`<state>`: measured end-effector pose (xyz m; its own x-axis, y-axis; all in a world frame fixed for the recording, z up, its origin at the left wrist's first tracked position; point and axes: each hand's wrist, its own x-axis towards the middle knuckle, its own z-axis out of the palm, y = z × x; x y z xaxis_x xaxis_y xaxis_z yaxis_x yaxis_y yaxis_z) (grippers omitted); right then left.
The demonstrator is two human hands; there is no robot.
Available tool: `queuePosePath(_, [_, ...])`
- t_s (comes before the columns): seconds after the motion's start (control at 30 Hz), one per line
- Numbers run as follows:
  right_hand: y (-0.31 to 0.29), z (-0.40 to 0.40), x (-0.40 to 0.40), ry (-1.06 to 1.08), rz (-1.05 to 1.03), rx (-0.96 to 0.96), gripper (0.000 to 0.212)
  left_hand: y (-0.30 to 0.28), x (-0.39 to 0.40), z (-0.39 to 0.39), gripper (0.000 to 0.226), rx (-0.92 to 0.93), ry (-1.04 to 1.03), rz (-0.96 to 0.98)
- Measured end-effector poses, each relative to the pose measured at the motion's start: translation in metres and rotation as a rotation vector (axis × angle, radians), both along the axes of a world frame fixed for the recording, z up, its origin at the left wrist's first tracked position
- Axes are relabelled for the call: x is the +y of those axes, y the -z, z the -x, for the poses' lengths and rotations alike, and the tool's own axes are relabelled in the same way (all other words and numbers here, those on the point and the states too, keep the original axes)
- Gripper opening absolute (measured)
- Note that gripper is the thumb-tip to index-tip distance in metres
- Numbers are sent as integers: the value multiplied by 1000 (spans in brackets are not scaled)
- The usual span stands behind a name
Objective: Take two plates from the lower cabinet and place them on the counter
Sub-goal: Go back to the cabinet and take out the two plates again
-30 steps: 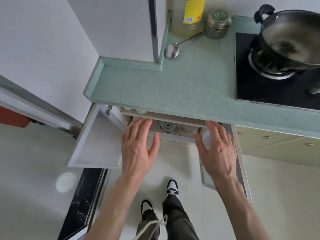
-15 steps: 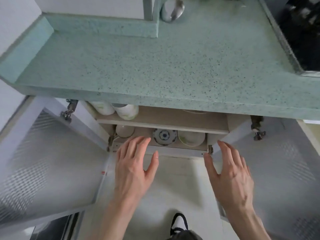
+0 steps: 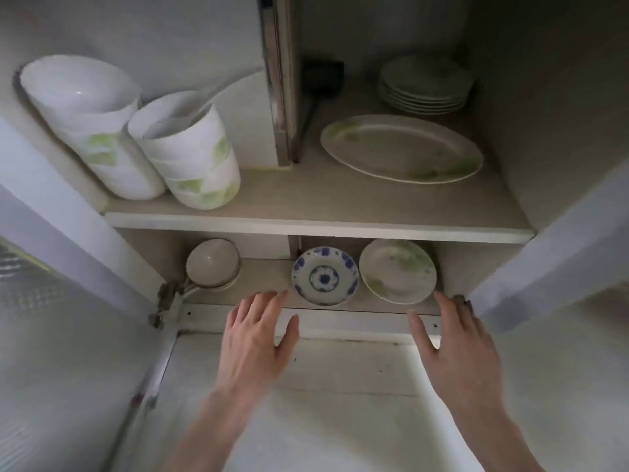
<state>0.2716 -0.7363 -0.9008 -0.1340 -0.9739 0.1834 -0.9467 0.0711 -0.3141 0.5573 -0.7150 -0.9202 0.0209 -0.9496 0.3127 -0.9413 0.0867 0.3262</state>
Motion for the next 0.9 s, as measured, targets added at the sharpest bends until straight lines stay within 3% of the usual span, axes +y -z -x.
queuePosePath(0.2, [91, 10, -36, -3, 61, 96, 43, 86, -45, -5, 36, -34, 25, -30])
queuePosePath(0.33, [128, 15, -66, 99, -55, -70, 51, 128, -74, -2, 37, 18, -11, -21])
queuePosePath(0.57, [179, 21, -100, 310, -234, -556, 49, 176, -108, 16, 40, 186, -335, -315])
queuePosePath(0.63, [187, 24, -113, 392, -354, -753, 57, 179, -118, 19, 48, 285, -430, -458])
queuePosePath(0.7, [189, 26, -126, 481, -417, -946, 50, 185, -128, 19, 50, 428, -466, -500])
queuePosePath(0.83, [190, 23, -142, 533, -433, -1119, 48, 185, -141, 26, 44, 925, -482, -498])
queuePosePath(0.9, [195, 23, -147, 578, -435, -1197, 46, 182, -143, 32, 38, 1041, -501, -528])
